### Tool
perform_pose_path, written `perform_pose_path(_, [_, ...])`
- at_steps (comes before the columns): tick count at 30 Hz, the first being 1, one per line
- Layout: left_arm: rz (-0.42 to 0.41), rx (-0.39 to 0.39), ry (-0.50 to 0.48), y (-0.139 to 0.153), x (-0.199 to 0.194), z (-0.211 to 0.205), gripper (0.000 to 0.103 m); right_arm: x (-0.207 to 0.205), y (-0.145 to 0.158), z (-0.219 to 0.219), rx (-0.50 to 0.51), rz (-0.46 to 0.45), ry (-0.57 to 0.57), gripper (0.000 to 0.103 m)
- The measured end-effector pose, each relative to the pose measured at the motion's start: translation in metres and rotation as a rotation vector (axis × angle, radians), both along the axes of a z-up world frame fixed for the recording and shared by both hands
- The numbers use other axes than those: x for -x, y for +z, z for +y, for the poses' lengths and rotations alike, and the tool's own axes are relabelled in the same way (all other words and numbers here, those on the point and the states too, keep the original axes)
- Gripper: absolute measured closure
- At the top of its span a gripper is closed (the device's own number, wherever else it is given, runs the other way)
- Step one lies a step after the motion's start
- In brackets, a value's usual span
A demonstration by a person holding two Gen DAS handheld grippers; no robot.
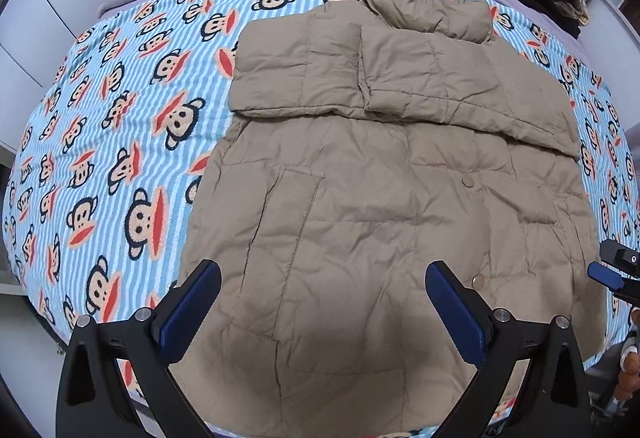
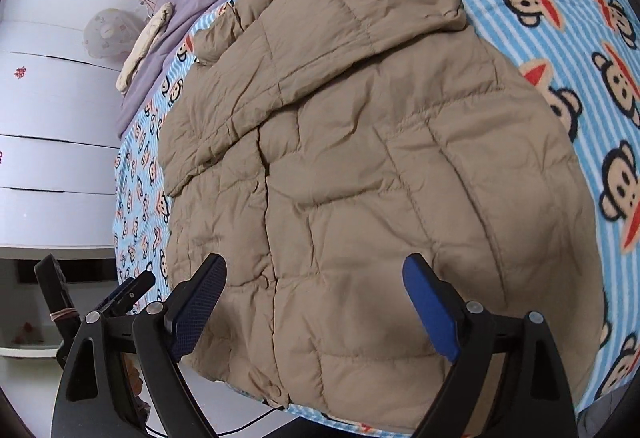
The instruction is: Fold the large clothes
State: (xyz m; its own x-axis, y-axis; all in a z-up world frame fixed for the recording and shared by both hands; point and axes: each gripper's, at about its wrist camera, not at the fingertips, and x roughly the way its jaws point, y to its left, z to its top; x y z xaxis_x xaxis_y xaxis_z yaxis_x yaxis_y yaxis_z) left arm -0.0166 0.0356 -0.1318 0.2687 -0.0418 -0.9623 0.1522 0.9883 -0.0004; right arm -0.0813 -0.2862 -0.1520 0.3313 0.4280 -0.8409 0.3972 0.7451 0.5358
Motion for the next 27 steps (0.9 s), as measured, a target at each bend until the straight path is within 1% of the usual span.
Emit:
perform_pose_path(4, [0.007, 0.016, -0.024, -0.002, 0.016, 0.017, 0.001, 0.021, 0.0, 0.017, -0.012, 0.015, -0.038, 0.011])
perform_pose_path(8, [0.015, 0.024, -0.054, -0.007, 0.03, 0.032, 0.001, 0.046, -0.003, 0.027, -0.05, 0.033, -0.111, 0.011])
perform_pose_path(10, [0.028, 0.023, -0.064, -0.012, 0.037, 0.039, 0.001, 0.06, -0.004, 0.032, -0.052, 0.041, -0.14, 0.011])
perform_pose_path(13, [0.05, 0.013, -0.067, -0.018, 0.047, 0.049, 0.001, 0.08, -0.006, 0.039, -0.041, 0.061, -0.168, 0.011])
perform_pose_path(16, [0.064, 0.017, -0.063, -0.019, 0.058, 0.057, 0.001, 0.095, -0.01, 0.044, -0.054, 0.093, -0.194, 0.011])
perform_pose_path(18, [0.067, 0.016, -0.052, -0.02, 0.065, 0.06, 0.001, 0.1, -0.01, 0.046, -0.061, 0.105, -0.201, 0.011])
perform_pose_path(24, [0.083, 0.044, 0.037, -0.021, 0.08, 0.066, 0.001, 0.103, -0.006, 0.034, -0.049, 0.117, -0.184, 0.011])
perform_pose_path(27, [0.107, 0.093, 0.063, -0.023, 0.087, 0.064, 0.001, 0.106, -0.001, 0.025, -0.051, 0.113, -0.174, 0.011])
